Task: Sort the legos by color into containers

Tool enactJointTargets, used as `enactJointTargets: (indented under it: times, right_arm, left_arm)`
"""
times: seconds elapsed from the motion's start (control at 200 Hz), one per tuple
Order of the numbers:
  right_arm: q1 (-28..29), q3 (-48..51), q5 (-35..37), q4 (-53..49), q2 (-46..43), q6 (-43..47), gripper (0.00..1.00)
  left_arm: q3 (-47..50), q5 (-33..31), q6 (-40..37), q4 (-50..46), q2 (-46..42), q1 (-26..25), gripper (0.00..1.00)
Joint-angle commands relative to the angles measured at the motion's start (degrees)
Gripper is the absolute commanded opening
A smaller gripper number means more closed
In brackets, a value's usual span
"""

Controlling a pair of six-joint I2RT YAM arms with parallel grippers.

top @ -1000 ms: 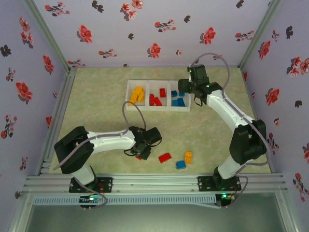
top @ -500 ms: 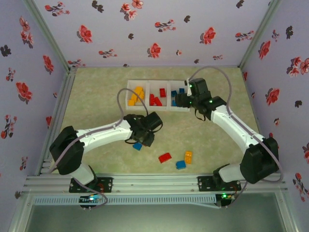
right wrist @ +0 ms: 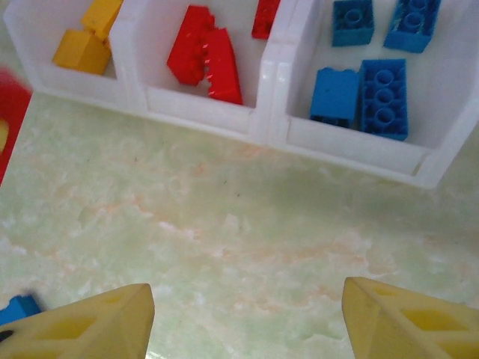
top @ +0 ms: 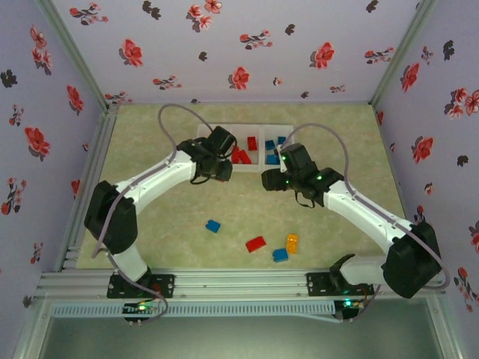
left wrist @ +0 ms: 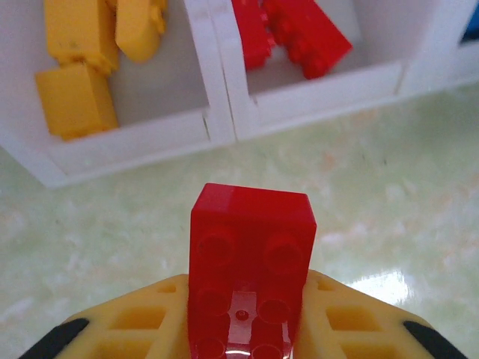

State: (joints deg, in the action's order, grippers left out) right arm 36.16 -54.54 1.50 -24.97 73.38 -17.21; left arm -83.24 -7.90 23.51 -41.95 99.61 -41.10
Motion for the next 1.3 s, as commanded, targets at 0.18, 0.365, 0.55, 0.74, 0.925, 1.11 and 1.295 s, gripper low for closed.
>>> enactJointTargets:
  times: [0.18, 0.365, 0.55, 0.74, 0.925, 1.11, 1.295]
  right_arm:
    - [1.54, 2.84, 3.30, -1.91, -3.59, -2.08, 0.68]
    - [1.54, 3.65, 4.19, -2.97, -5.51, -2.21, 0.68]
    - [1.63, 4.53, 5.73, -3.43, -7.15, -2.08, 0.68]
    - [1.67, 4.95, 6.00, -3.69, -7.54, -2.05, 0.68]
    - [1.63, 5.58, 6.83, -3.99, -7.52, -2.09, 0.68]
    - [1.63, 5.59, 7.42, -3.93, -6.66, -2.20, 0.68]
    - [1.64, 5.16, 7.97, -4.47, -5.06, -2.51, 0.68]
  left_arm:
    - [-15.81, 2.23, -2.08, -2.68, 10.90, 3.12, 0.29]
    - [-27.17, 3.07, -1.32, -4.48, 18.18, 4.15, 0.29]
    - [-37.21, 4.15, -0.96, -3.25, 24.58, 4.79, 0.31]
    - [-49.24, 5.18, -1.54, -6.75, 33.20, 6.00, 0.56]
    - [-51.03, 6.57, -1.26, -7.08, 34.25, 7.18, 0.59]
    - [-40.47, 7.38, -2.50, -1.23, 26.76, 7.09, 0.59]
    - [-27.61, 7.90, -3.46, 4.01, 17.61, 6.92, 0.59]
